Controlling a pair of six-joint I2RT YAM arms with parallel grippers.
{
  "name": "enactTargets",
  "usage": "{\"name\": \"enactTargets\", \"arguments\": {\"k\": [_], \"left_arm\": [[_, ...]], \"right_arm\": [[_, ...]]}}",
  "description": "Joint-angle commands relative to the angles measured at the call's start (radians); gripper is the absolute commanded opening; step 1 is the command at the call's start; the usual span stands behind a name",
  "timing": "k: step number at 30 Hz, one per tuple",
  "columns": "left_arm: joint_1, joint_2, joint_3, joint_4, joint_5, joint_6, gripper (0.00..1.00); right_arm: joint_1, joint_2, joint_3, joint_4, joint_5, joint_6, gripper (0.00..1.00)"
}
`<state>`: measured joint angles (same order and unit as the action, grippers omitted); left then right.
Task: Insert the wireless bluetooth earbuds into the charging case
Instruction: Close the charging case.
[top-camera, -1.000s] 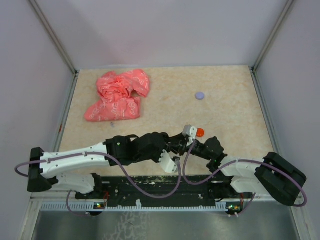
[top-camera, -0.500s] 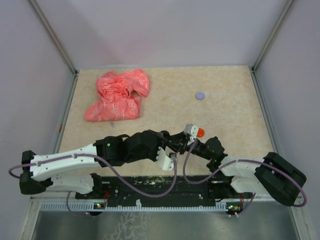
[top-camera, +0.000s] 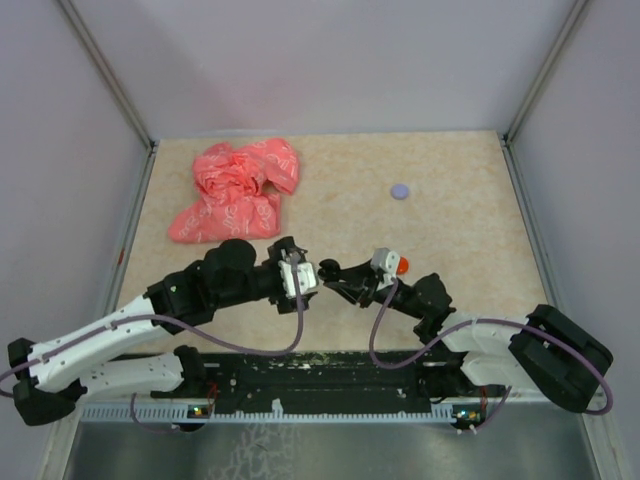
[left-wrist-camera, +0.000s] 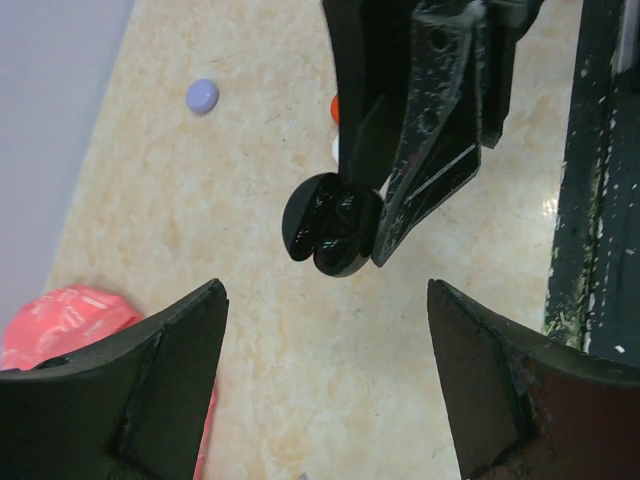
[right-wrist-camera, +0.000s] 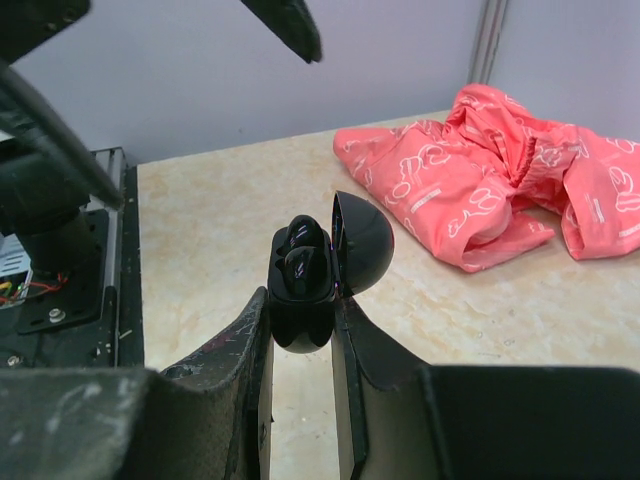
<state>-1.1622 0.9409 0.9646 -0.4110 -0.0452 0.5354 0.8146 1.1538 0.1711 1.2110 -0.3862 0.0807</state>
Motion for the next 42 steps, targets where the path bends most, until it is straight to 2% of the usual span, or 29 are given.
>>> {"name": "enactTargets", "arguments": {"k": [1,8,14,20,26,37,40,42], "left_arm": [[0.148,-0.051,-0.052,0.111,0.315,-0.158,0.87],[0.266,0.015,-0.072,0.194,0.549,-0.235,0.95],[0.372,0.069,-0.084,0.236,0.71,-0.279,0.96],[0.404,0.13,-0.09,0.238,0.861,-0.291,0.96],[0.412,0.138,-0.093,0.224,0.954,-0.271,0.91],[0.418,0.085,-0.117,0.228,0.979,-0.261,0.87],[0.423,0.065,-0.126,0.241,0.909,-0.275,0.87],[0.428,0.044,-0.134,0.269,0.805,-0.314,0.89]], "right_arm": [[-0.009,-0.015,0.007,0.099,-0.055,-0.014,0.0],[-0.009,0.0,0.04,0.099,-0.146,-0.045,0.0],[-0.009,0.03,0.062,0.149,-0.164,-0.045,0.0],[-0.009,0.055,0.089,0.153,-0.166,-0.051,0.0],[-0.009,0.075,0.097,0.13,-0.126,-0.049,0.0],[-0.068,0.1,0.09,0.096,-0.083,0.061,0.0],[-0.086,0.093,0.084,0.052,-0.077,0.114,0.0],[-0.095,0.077,0.081,-0.002,-0.059,0.156,0.0]]}}
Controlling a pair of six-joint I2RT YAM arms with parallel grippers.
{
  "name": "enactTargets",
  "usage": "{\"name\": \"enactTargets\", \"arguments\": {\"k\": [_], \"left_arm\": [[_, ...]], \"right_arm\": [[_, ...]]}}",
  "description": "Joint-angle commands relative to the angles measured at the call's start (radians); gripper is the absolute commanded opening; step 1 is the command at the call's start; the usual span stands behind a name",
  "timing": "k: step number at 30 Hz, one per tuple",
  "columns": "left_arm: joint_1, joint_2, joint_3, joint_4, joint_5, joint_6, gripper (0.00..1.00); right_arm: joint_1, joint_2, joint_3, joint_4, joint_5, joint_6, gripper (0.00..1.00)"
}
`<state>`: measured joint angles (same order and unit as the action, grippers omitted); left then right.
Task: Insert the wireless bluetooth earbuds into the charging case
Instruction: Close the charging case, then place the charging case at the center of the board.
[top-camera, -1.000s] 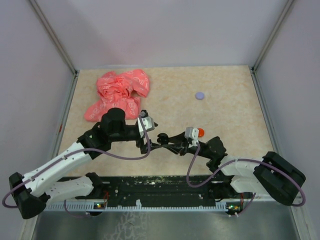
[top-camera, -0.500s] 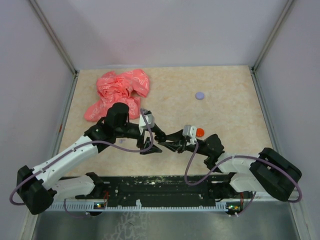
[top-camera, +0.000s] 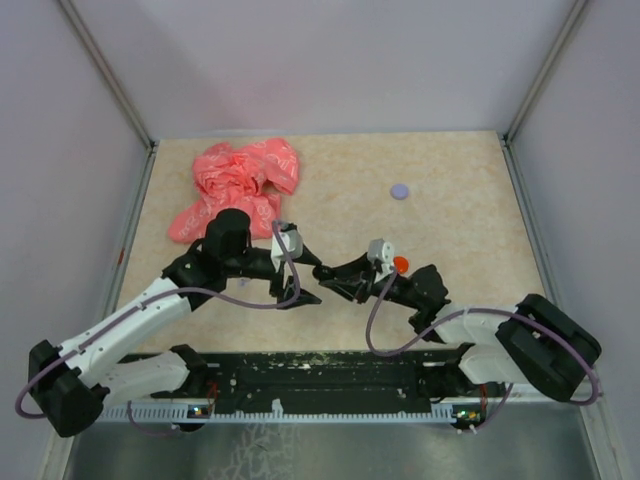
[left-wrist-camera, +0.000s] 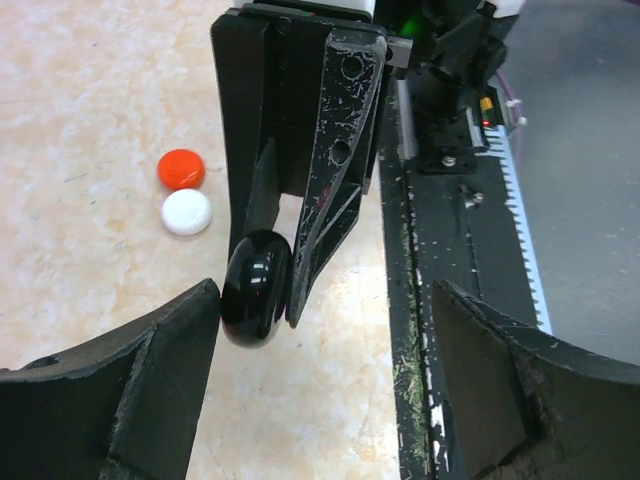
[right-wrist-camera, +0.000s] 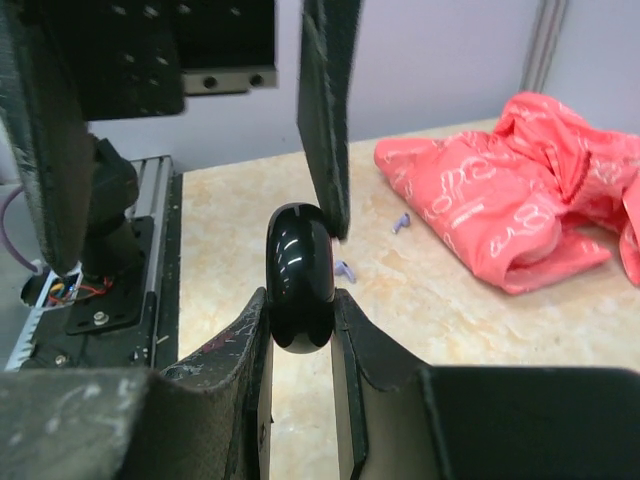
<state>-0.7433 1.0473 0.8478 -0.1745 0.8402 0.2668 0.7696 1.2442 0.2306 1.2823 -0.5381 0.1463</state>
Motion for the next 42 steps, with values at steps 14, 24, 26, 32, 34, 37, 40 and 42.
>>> {"name": "enactTargets", "arguments": {"k": [14,24,26,32,34,37,40,42], "left_arm": [[0.1,-0.174,-0.066,0.137,-0.687,-0.255,0.97],[0.142,-0.167,-0.047,0.076,-0.856,-0.295,0.99],[0.148,-0.167,-0.048,0.072,-0.868,-0.304,0.99],[0.168,-0.154,-0.038,0.054,-0.869,-0.314,0.99],[0.173,-0.152,-0.039,0.051,-0.873,-0.316,0.99],[0.18,-0.154,-0.041,0.05,-0.872,-0.32,0.99],[0.186,-0.155,-0.04,0.049,-0.869,-0.325,0.99],[0.191,-0.152,-0.04,0.049,-0.867,-0.327,0.99]], "right_arm": [[-0.109,-0.261,0.076,-0.982,0.313,0.252,0.0],[-0.263,-0.3,0.074,-1.307,0.303,0.411,0.0],[-0.302,-0.307,0.068,-1.347,0.306,0.431,0.0],[-0.419,-0.302,0.036,-1.359,0.313,0.472,0.04],[-0.437,-0.269,0.038,-1.336,0.311,0.48,0.06],[-0.448,-0.203,0.047,-1.282,0.302,0.495,0.09],[-0.451,-0.125,0.07,-1.223,0.283,0.509,0.12],[-0.453,-0.076,0.09,-1.187,0.271,0.512,0.13]]}}
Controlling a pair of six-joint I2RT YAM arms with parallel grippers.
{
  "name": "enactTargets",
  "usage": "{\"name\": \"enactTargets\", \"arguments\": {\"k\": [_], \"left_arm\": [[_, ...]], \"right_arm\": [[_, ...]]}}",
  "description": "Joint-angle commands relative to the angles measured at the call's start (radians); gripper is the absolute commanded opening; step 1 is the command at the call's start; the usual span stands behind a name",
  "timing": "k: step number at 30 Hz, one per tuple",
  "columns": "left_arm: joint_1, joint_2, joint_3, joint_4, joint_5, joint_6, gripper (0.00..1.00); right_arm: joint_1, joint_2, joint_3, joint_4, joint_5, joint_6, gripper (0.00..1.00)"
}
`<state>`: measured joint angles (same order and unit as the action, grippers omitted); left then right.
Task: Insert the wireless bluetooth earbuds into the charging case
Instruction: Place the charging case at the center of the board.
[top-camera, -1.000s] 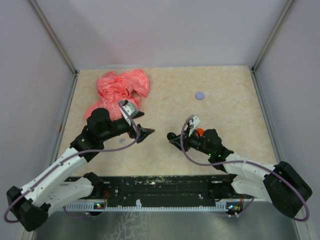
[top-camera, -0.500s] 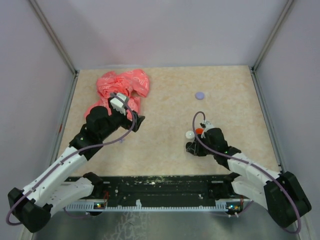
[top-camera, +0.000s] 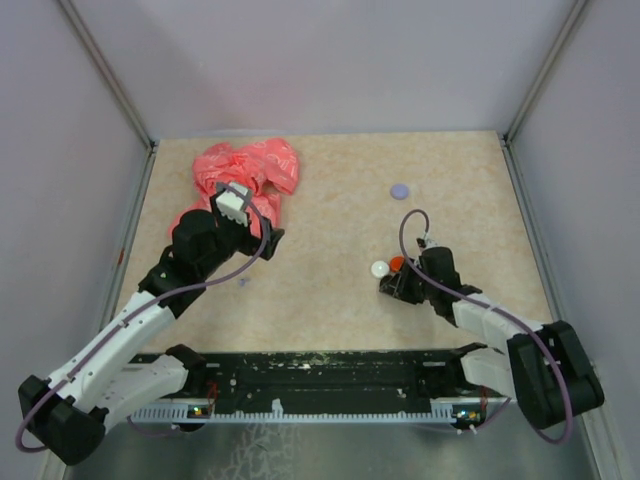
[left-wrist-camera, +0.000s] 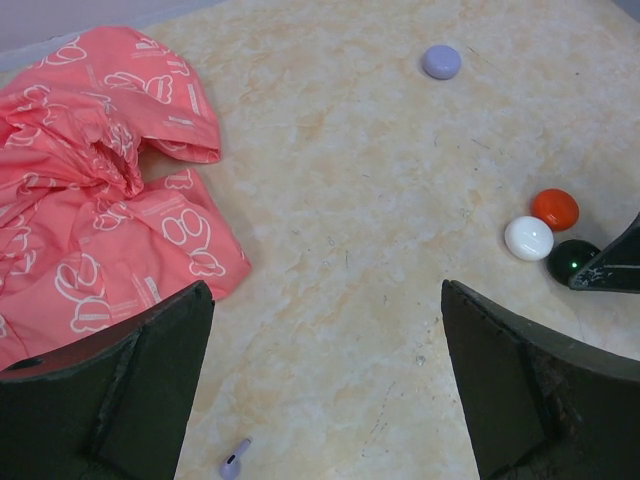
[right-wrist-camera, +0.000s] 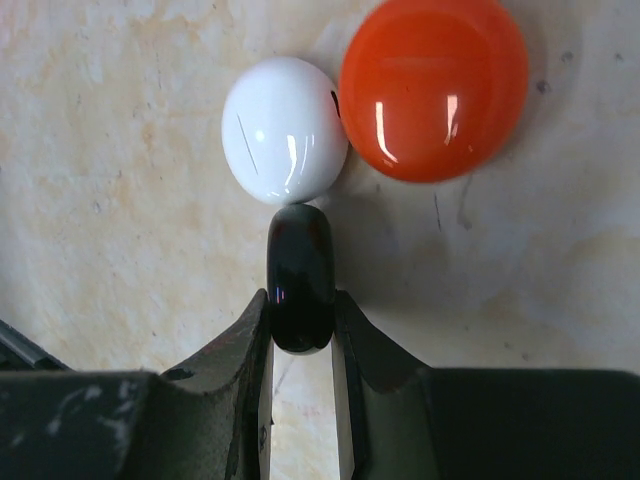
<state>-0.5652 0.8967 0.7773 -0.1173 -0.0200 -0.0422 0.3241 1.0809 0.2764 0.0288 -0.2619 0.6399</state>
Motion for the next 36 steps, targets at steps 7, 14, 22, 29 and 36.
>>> {"name": "enactTargets", "arguments": {"k": [7,14,22,29,36], "left_arm": [[0.025,0.002,0.031,-0.012,-0.008,-0.021,0.99],[0.037,-0.004,0.03,-0.016,-0.03,-0.028,0.99],[0.054,-0.009,0.036,-0.033,-0.072,-0.034,1.0],[0.076,-0.011,0.045,-0.051,-0.133,-0.05,1.0],[0.091,-0.015,0.047,-0.061,-0.135,-0.072,1.0]], "right_arm": [[-0.009,0.182,0.121,0.075,-0.018,0.004,0.33],[-0.014,0.143,0.104,-0.009,-0.017,-0.029,0.49],[-0.013,0.065,0.141,-0.204,-0.012,-0.133,0.72],[0.032,-0.014,0.278,-0.3,0.112,-0.204,0.74],[0.032,0.08,0.475,-0.263,0.271,-0.282,0.74]]}}
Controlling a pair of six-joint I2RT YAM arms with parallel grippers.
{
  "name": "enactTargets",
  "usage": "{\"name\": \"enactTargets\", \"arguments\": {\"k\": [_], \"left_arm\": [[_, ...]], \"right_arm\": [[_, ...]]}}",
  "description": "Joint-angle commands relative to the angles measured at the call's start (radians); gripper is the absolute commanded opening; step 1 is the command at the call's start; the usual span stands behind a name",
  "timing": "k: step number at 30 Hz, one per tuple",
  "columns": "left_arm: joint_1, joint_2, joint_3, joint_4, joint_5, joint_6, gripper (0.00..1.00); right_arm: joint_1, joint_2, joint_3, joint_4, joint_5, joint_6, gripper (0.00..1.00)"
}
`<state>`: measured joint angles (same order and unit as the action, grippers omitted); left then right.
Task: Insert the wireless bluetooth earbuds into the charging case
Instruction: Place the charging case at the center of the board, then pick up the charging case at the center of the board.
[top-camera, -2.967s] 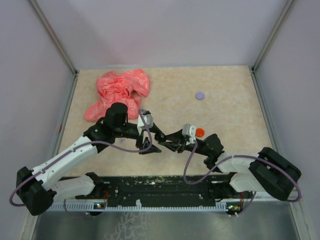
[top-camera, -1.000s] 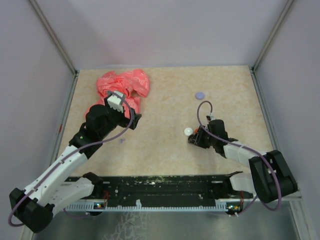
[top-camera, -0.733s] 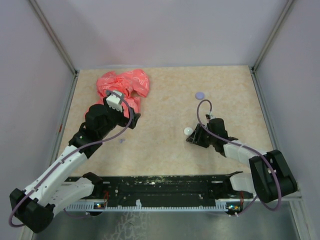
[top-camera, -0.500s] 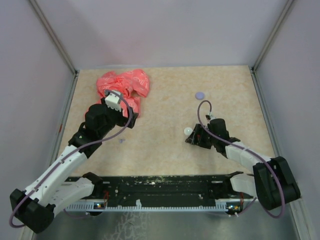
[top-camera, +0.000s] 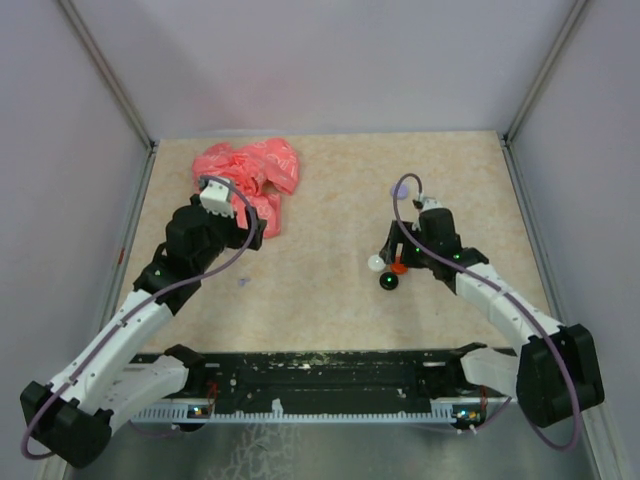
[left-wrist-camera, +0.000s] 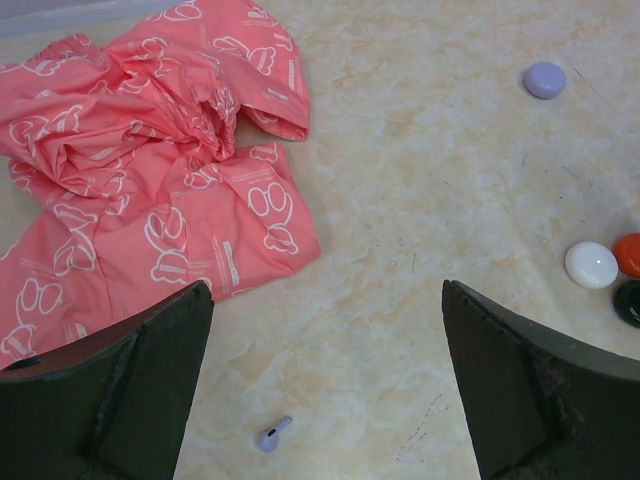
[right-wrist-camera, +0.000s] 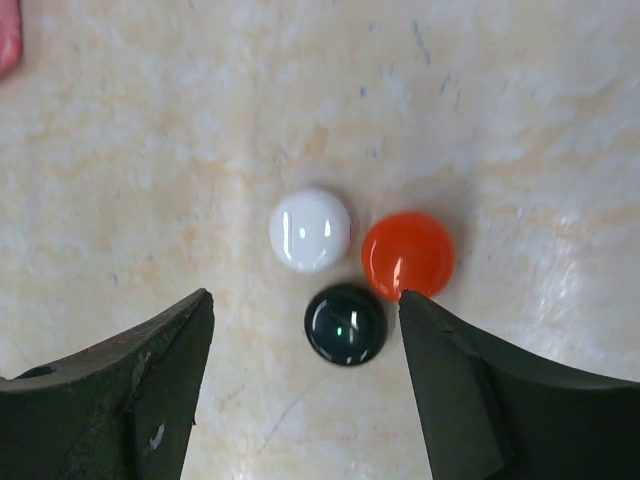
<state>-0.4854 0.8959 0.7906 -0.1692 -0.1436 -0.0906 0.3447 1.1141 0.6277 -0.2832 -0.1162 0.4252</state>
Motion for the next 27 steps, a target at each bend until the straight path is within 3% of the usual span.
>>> {"name": "enactTargets", "arguments": {"k": [1,14,20,27], "left_arm": [[0.015,-0.012,0.035,-0.01,-0.009,-0.028,1.0],[0.04,-0.004,0.047,-0.032,-0.002,-0.043,1.0],[0.057,-0.008,0.042,-0.027,0.019,-0.045,1.0],[0.072,0.011,0.045,-0.03,0.057,-0.049,1.0]], "right_arm": [[0.01,0.071,0.146,0.067,0.157,-0.074,0.74],[-0.066,0.409,0.301,0.374,0.306,-0.137,0.73],[-0.1,0.598,0.394,0.46,0.268,-0.191,0.7],[-0.143,0.74,0.519,0.477,0.12,-0.33,0.7]]}}
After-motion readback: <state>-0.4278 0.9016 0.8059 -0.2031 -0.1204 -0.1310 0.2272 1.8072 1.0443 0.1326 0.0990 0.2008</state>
